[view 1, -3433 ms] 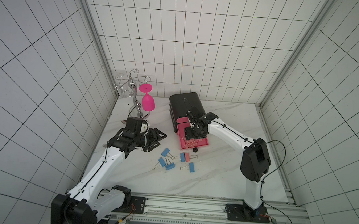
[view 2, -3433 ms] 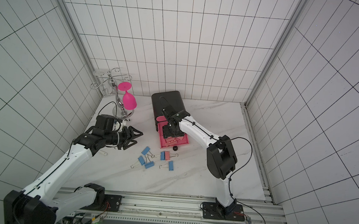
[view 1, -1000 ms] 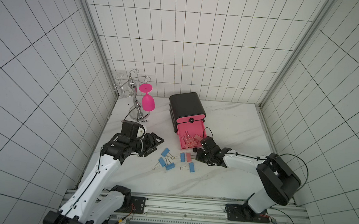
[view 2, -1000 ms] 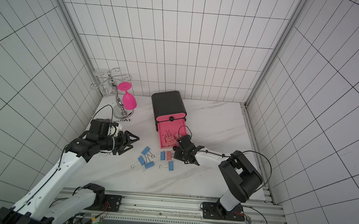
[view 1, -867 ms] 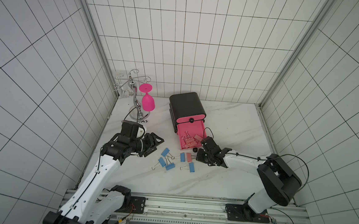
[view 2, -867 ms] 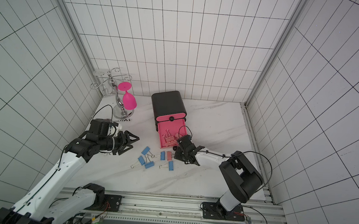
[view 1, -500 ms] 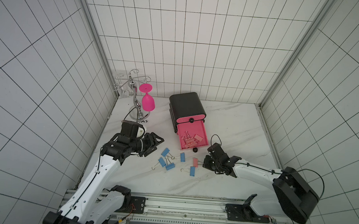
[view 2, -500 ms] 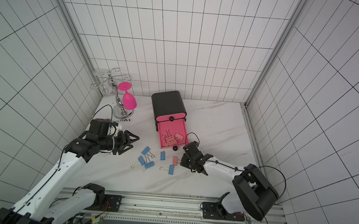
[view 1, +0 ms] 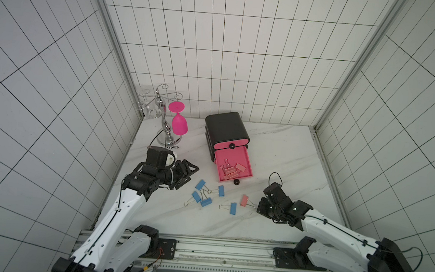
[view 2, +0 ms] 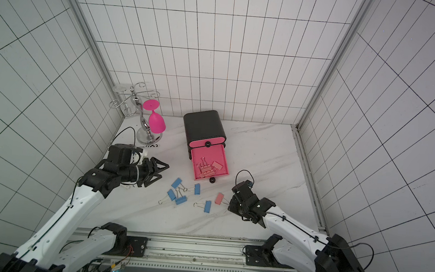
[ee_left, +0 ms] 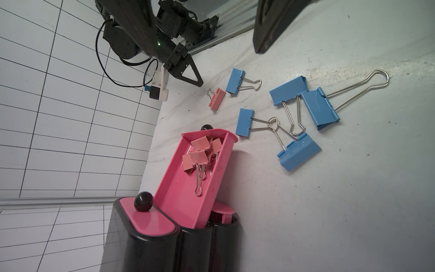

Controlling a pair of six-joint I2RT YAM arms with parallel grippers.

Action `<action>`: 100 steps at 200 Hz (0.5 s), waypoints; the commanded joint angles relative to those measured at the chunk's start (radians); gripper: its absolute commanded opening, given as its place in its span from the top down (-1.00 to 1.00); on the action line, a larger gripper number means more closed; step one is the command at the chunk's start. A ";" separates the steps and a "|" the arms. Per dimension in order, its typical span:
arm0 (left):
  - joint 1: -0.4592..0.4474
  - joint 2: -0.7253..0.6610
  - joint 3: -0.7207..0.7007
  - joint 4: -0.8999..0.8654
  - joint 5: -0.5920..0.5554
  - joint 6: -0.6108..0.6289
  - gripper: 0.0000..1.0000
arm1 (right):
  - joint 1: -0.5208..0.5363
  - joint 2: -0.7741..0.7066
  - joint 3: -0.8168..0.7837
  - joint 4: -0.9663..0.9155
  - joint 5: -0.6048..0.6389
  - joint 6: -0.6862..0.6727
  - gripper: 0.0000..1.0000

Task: Put the binder clips in the drawer according to color
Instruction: Move the binder clip to the center of the board.

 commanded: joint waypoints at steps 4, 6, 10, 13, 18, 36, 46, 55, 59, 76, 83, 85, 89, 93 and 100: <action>-0.010 -0.028 -0.013 0.030 -0.013 -0.014 -0.36 | -0.001 -0.034 0.054 -0.107 0.055 -0.029 0.85; -0.010 -0.030 -0.014 0.029 -0.014 -0.015 -0.36 | -0.006 -0.033 0.057 -0.107 0.056 -0.031 0.85; -0.013 -0.033 -0.014 0.029 -0.015 -0.016 -0.36 | -0.016 -0.026 0.060 -0.107 0.053 -0.036 0.87; -0.013 -0.035 -0.016 0.029 -0.016 -0.019 -0.36 | -0.024 -0.015 0.063 -0.106 0.052 -0.041 0.89; -0.014 -0.040 -0.017 0.029 -0.018 -0.022 -0.36 | -0.036 0.001 0.071 -0.104 0.053 -0.049 0.93; -0.019 -0.054 -0.023 0.026 -0.020 -0.027 -0.36 | -0.073 0.090 0.099 -0.080 0.040 -0.076 1.00; -0.020 -0.062 -0.028 0.021 -0.019 -0.029 -0.36 | -0.086 0.134 0.110 -0.048 0.025 -0.086 1.00; -0.021 -0.069 -0.029 0.014 -0.020 -0.029 -0.36 | -0.096 0.171 0.118 -0.019 0.013 -0.092 1.00; -0.022 -0.073 -0.029 0.011 -0.021 -0.028 -0.36 | -0.100 0.186 0.122 -0.007 0.008 -0.095 1.00; -0.021 -0.085 -0.029 -0.002 -0.024 -0.024 -0.36 | -0.115 0.248 0.141 0.031 -0.023 -0.100 1.00; -0.021 -0.088 -0.031 -0.007 -0.024 -0.024 -0.36 | -0.120 0.268 0.151 0.036 -0.028 -0.100 1.00; -0.021 -0.090 -0.031 -0.008 -0.025 -0.024 -0.36 | -0.121 0.273 0.154 0.038 -0.030 -0.101 1.00; -0.021 -0.092 -0.031 -0.010 -0.024 -0.024 -0.36 | -0.123 0.283 0.158 0.040 -0.034 -0.100 1.00; -0.021 -0.093 -0.032 -0.012 -0.024 -0.023 -0.36 | -0.125 0.291 0.162 0.044 -0.036 -0.100 1.00; -0.021 -0.095 -0.034 -0.013 -0.024 -0.023 -0.36 | -0.130 0.300 0.167 0.048 -0.038 -0.129 1.00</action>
